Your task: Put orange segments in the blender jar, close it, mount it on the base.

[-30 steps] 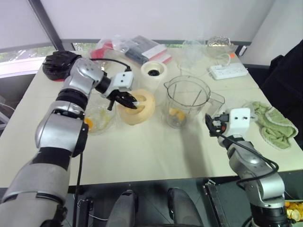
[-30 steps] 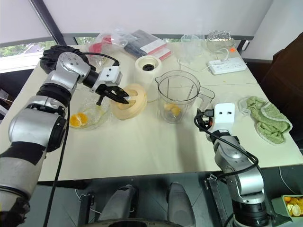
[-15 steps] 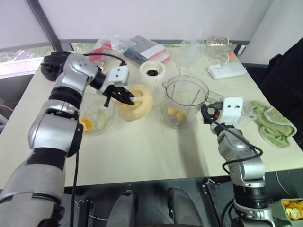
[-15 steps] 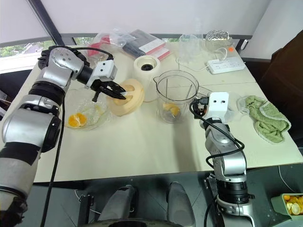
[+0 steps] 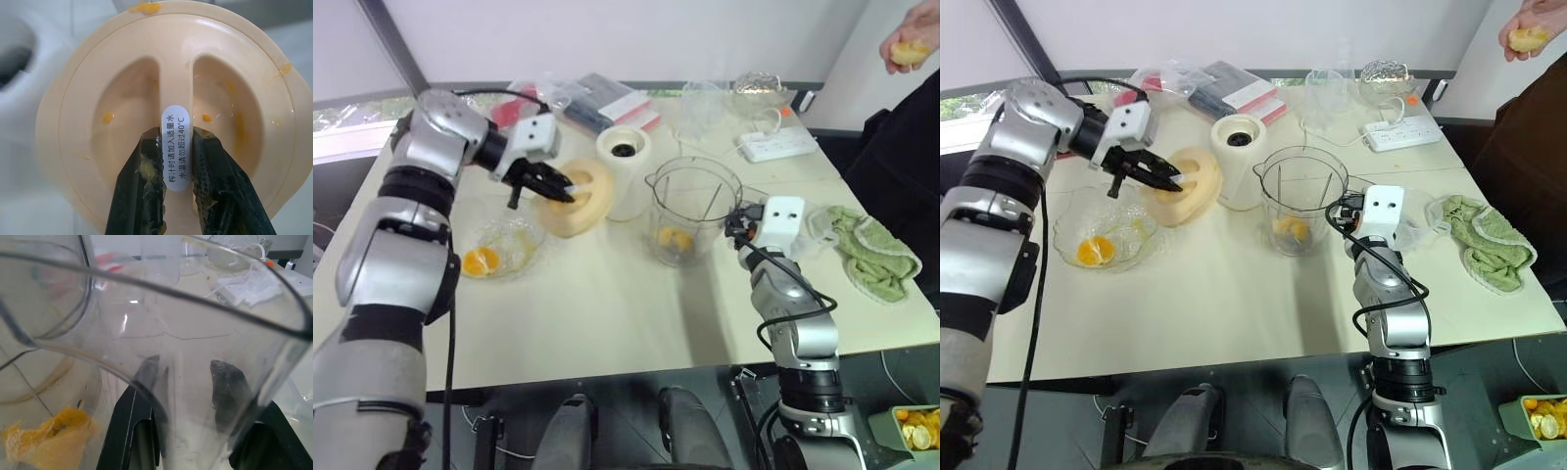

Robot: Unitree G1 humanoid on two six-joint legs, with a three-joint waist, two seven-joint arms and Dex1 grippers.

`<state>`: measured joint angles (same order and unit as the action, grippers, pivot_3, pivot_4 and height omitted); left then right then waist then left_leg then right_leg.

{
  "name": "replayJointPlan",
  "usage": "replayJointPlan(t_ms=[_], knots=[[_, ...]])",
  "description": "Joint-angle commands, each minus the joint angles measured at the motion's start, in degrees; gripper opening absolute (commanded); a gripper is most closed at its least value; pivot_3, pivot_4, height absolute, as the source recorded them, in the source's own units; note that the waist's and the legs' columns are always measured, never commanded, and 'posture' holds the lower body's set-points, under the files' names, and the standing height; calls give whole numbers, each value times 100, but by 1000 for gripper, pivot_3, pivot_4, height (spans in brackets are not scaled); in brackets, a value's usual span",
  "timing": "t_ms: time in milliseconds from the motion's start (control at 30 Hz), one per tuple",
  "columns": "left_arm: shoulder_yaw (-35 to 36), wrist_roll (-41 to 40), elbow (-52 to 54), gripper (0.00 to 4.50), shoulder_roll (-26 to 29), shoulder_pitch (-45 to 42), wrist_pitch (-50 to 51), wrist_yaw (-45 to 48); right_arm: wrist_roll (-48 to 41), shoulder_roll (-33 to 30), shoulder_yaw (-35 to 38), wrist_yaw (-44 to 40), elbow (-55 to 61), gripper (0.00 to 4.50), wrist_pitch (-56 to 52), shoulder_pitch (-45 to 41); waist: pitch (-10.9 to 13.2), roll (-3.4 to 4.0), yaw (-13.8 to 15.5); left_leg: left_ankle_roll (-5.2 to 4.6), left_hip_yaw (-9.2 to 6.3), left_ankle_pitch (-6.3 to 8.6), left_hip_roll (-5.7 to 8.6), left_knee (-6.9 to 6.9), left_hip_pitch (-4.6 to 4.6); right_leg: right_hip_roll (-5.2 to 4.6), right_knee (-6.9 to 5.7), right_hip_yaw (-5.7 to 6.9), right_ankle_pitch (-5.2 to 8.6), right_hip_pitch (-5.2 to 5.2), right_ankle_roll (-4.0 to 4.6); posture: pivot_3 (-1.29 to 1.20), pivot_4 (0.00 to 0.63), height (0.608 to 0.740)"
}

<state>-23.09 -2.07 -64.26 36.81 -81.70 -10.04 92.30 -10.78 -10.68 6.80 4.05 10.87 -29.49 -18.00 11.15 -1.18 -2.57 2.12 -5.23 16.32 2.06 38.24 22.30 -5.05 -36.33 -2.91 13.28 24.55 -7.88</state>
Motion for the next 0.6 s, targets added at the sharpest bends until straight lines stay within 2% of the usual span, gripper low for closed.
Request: replayJointPlan(t_ms=[33,367,600], knots=[[-55,-205,-145,275,62,-587,59,20,-20,114,-53,-122,224,1010,124,-98,0,0,-1,0,0,0,0,0,-1,0,-1,0,0,0,0,0,150,740],[-103,-107,-787,275,-357,-1478,78,20,-22,526,-458,-236,681,1010,-202,-107,2,2,-120,0,0,0,-1,-4,3,2,-4,0,1,10,0,0,150,740],[-114,169,-1031,275,-770,-1724,-28,20,49,573,-841,-403,981,1010,-667,-191,4,6,-134,0,0,0,-1,-5,7,2,-4,-1,1,15,-2,0,150,740]])
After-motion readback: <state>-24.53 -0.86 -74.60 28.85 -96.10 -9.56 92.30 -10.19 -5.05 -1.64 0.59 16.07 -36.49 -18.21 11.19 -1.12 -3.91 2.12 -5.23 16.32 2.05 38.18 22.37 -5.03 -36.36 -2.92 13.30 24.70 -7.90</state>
